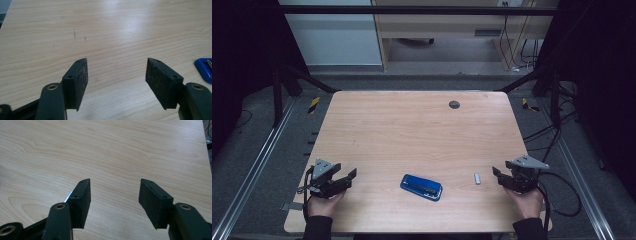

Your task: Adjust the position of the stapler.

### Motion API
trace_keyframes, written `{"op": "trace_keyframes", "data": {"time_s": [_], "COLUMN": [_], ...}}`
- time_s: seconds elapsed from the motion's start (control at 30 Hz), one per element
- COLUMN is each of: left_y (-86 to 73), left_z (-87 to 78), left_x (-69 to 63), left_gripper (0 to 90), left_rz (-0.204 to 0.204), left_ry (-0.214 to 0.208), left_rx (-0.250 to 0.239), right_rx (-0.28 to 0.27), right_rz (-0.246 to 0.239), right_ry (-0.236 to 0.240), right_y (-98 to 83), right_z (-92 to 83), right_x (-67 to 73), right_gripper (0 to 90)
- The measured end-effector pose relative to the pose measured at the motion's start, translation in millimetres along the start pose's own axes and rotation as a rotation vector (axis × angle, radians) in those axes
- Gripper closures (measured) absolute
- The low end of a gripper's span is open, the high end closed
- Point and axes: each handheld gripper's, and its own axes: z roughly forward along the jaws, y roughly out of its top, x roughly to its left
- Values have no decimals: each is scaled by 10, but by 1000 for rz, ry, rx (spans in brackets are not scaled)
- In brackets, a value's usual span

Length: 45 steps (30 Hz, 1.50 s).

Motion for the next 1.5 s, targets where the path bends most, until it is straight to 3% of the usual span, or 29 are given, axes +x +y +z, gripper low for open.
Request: {"op": "trace_keyframes", "data": {"time_s": [0.07, 0.3, 0.33, 0.37, 0.4, 0.47, 0.63, 0.73, 0.77, 0.87, 0.9, 1.13, 1.3, 1.5], "left_y": [-9, -19, -29, -29, -41, -48, -58, -68, -71, -71, -67, -61, -59, -56], "left_z": [7, -25, -34, -34, -23, -12, 60, 99, 119, 119, 112, 101, 93, 94], "left_x": [-15, -32, -60, -60, -88, -102, -141, -140, -135, -125, -116, -112, -84, -79], "left_gripper": [329, 314, 313, 310, 309, 308, 298, 297, 295, 295, 295, 295, 295, 294], "left_rz": [0, 16, 31, 31, 41, 49, 75, 73, 76, 73, 72, 71, 63, 61], "left_ry": [-10, -29, -35, -35, -54, -55, -51, -51, -47, -48, -49, -47, -46, -47], "left_rx": [22, 24, 23, 23, 33, 37, 62, 75, 88, 91, 92, 88, 87, 89], "right_rx": [1, 7, 25, 25, 32, 40, 36, 47, 59, 75, 97, 115, 109, 139], "right_rz": [-5, -34, -50, -50, -86, -81, -156, -172, -198, -214, -221, -280, -279, -301], "right_ry": [2, 27, 60, 60, 67, 80, 101, 118, 135, 159, 190, 247, 277, 306], "right_y": [5, 35, 44, 44, 57, 72, 176, 212, 246, 284, 328, 480, 567, 689], "right_z": [-1, -27, -36, -36, -36, -36, -32, -27, -14, 7, 32, 63, 69, 98], "right_x": [6, 44, 84, 84, 134, 174, 366, 428, 478, 523, 575, 783, 854, 947], "right_gripper": [436, 437, 447, 447, 448, 450, 448, 444, 439, 435, 431, 430, 430, 430]}}
